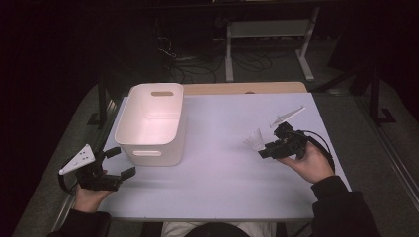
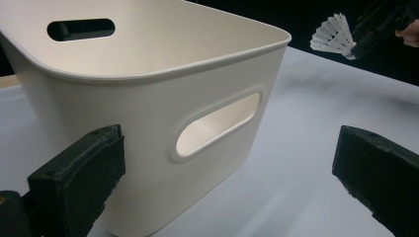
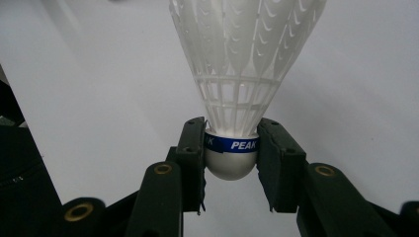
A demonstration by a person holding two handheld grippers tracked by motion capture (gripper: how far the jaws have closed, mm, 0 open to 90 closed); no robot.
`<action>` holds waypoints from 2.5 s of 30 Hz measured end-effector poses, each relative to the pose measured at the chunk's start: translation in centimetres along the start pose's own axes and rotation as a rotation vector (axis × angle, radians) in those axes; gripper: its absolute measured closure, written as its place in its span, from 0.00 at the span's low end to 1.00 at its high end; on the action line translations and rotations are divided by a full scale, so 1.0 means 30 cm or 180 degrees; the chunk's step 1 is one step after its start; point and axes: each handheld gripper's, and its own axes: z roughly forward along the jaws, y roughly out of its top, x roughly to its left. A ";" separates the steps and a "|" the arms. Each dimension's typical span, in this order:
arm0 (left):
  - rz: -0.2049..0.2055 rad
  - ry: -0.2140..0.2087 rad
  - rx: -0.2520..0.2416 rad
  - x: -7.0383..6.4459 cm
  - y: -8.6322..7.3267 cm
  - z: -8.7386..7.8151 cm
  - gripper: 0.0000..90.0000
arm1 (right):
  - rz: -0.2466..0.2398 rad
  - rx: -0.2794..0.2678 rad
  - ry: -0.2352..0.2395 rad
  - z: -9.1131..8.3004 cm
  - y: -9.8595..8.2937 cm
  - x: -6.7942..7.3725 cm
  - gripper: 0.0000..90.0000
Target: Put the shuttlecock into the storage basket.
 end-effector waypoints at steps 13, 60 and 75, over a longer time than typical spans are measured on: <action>0.0007 -0.0001 0.0008 0.000 0.000 0.000 0.00 | -0.0131 -0.0072 0.0000 -0.024 0.055 0.017 0.71; 0.0006 -0.0010 -0.0004 0.000 0.000 0.001 0.00 | -0.0407 -0.0393 0.0049 -0.111 0.277 0.080 0.71; 0.0004 -0.0013 -0.0005 0.000 0.000 0.001 0.00 | -0.0471 -0.0399 0.0092 -0.095 0.345 0.108 0.71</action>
